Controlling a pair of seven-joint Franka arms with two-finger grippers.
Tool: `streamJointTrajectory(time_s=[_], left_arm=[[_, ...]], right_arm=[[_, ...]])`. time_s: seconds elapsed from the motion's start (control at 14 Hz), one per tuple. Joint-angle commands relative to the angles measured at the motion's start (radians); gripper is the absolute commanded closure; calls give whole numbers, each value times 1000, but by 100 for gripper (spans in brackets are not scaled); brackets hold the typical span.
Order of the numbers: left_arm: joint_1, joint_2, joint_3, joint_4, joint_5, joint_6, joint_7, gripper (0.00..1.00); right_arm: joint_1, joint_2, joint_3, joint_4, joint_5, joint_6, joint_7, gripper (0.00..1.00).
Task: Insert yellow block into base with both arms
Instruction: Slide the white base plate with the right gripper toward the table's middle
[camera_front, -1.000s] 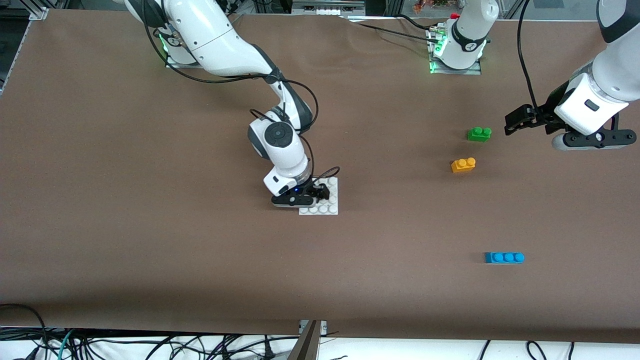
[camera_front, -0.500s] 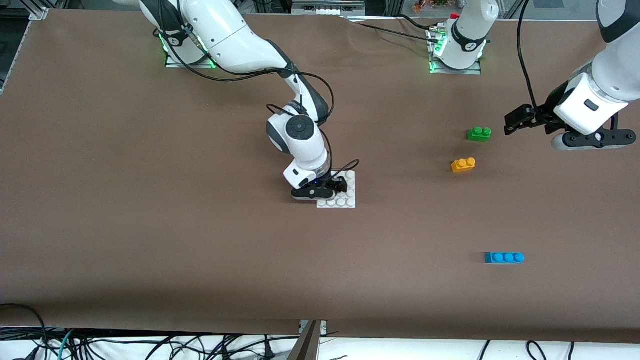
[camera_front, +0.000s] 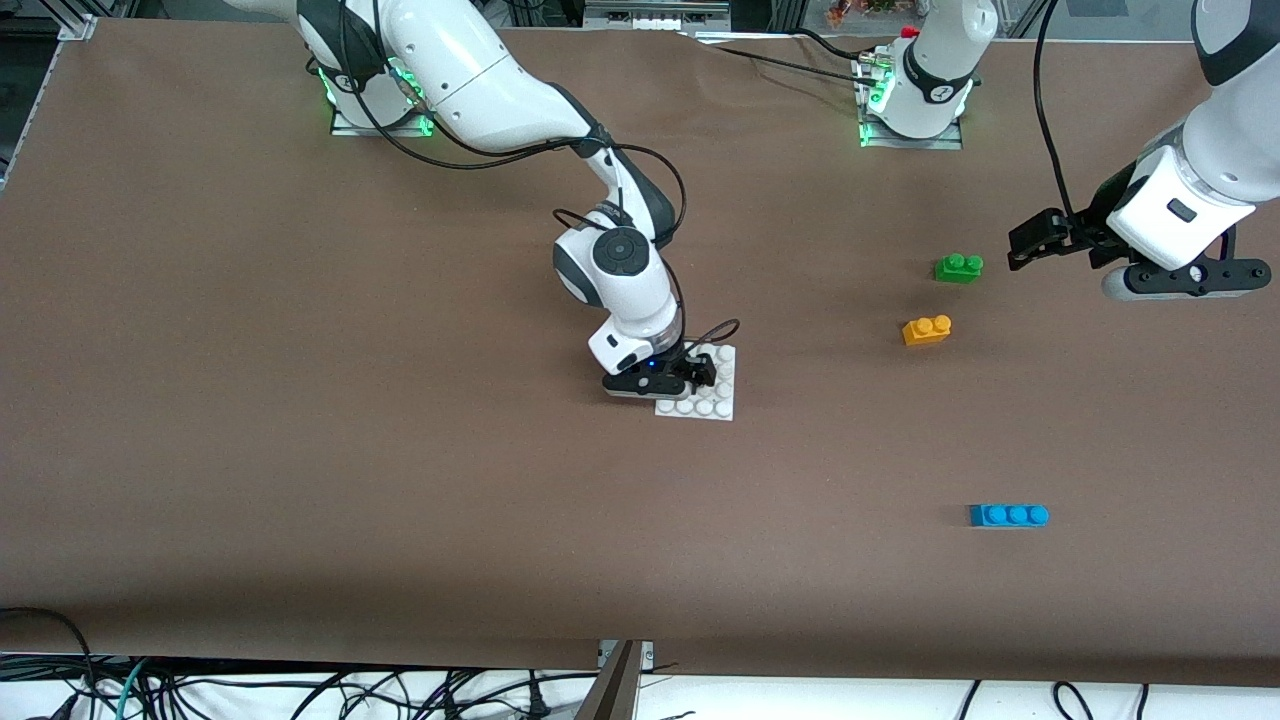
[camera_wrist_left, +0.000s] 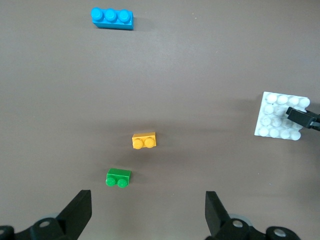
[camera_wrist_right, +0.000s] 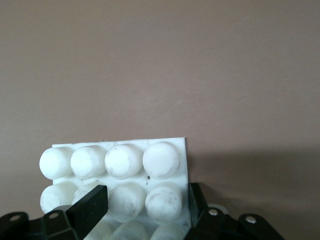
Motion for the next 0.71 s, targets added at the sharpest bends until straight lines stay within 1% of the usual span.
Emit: streamJointTrajectory(time_s=[0.0, 0.43, 0.57, 0.64], left_arm=[[-6, 12, 1, 29, 30, -24, 12, 0], [-6, 12, -1, 29, 30, -23, 12, 0], [-6, 12, -1, 29, 30, -24, 12, 0], [-6, 12, -1, 29, 30, -24, 12, 0]], right_arm=[[26, 53, 3, 63, 22, 1, 17, 27], [36, 48, 3, 65, 22, 4, 19, 26], [23, 46, 3, 81, 25, 0, 19, 18], [13, 42, 2, 91, 43, -2, 19, 14]])
